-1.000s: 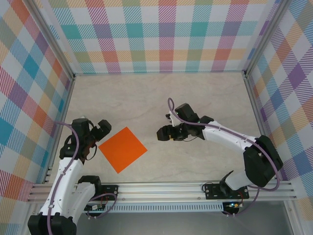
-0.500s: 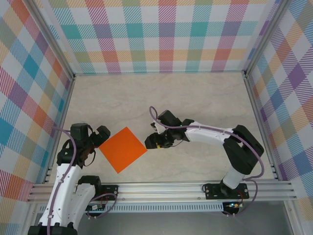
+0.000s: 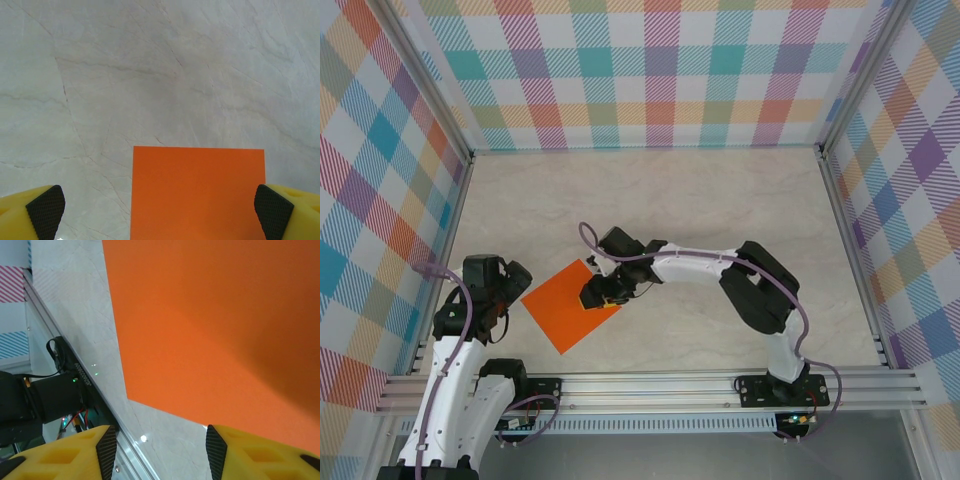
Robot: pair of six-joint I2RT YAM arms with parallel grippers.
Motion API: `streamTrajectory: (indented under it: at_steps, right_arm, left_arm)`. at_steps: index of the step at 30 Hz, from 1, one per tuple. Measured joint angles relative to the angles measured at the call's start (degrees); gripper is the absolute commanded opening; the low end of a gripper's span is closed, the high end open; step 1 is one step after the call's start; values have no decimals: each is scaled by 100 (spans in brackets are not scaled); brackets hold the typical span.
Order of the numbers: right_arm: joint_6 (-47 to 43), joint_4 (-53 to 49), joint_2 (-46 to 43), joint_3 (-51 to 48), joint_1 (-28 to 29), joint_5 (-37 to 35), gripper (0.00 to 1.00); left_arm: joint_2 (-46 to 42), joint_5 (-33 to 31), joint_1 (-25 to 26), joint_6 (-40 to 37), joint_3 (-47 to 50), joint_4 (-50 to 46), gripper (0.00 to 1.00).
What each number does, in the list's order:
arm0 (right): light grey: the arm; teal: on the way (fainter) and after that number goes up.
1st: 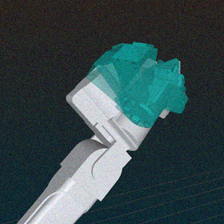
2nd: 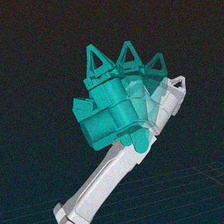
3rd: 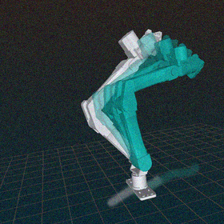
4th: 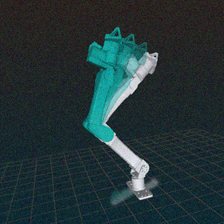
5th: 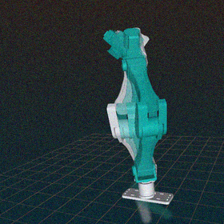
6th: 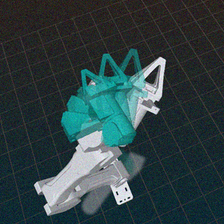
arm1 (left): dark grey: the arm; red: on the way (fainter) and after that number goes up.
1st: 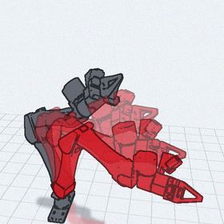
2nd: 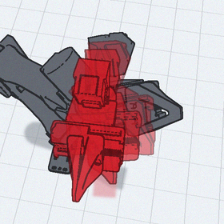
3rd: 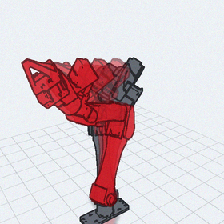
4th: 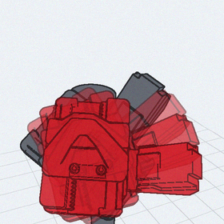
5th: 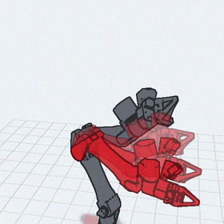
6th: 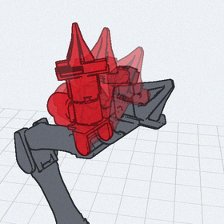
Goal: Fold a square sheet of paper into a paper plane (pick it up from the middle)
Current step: Move the square sheet of paper to the center of the table.
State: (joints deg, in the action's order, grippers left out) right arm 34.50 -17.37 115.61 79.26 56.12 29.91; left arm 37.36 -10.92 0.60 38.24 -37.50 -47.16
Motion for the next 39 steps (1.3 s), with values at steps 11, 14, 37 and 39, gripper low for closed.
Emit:
streamTrajectory:
  at_steps: [11,14,37,39]
  right_arm:
    - [-240,-1034,1552,2297,96,-450,55]
    - [-238,-1261,1862,2697,101,-601,55]
    - [1388,-330,-890,-1440,-850,-2741,54]
    - [1670,-170,-1248,-1912,-975,-2903,54]
  left_arm:
    - [22,142,0,-63,0,44,100]
    - [70,264,0,-83,0,66,100]
    - [455,2247,0,-586,72,730,100]
    - [614,2500,0,-632,94,861,100]
